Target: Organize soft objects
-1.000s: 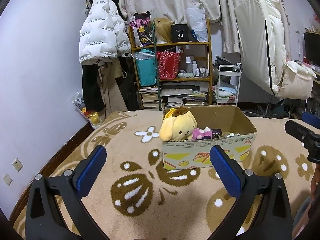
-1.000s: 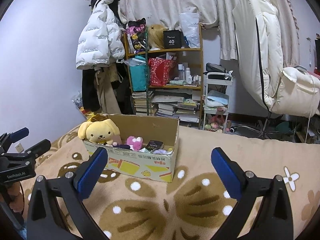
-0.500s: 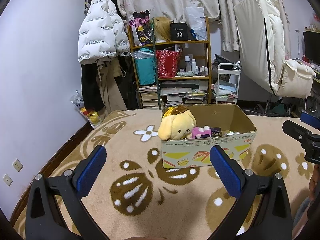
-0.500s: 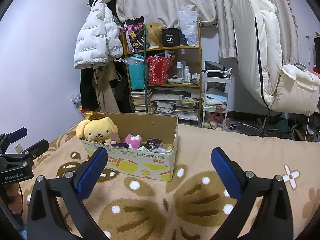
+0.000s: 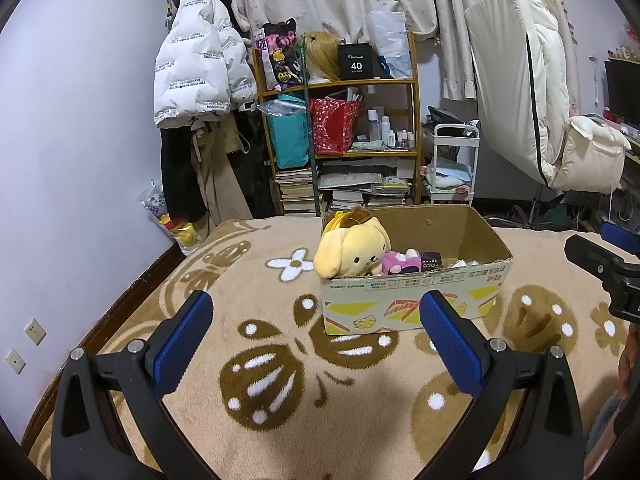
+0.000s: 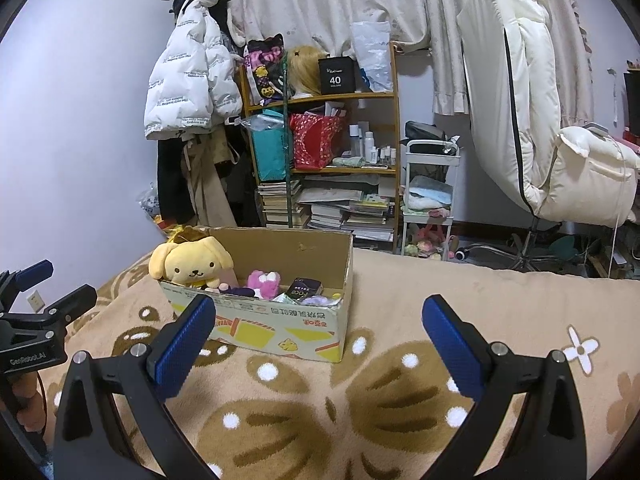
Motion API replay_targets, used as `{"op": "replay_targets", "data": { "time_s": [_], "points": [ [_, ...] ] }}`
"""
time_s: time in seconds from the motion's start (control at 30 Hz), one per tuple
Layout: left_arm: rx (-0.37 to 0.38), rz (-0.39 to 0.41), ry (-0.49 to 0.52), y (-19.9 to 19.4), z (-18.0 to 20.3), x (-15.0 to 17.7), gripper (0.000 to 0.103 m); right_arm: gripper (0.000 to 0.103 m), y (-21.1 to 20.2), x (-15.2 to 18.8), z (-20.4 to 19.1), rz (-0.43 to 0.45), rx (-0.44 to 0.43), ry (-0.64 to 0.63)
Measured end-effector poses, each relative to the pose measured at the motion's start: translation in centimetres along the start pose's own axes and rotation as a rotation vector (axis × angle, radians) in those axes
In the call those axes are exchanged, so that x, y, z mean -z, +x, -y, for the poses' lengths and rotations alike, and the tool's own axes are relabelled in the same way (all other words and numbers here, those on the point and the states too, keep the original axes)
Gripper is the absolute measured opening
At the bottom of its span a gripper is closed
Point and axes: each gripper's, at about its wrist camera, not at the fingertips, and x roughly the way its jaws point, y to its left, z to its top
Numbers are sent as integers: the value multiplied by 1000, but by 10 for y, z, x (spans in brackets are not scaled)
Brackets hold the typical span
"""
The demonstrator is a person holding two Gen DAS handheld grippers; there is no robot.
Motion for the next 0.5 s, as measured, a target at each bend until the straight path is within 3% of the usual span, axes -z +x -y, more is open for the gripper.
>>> {"op": "replay_targets", "data": {
  "time_s": [0.5],
  "points": [
    [-5,11,0,-3,2,0,102,103,0,0,4,-3,2,1]
  ]
}}
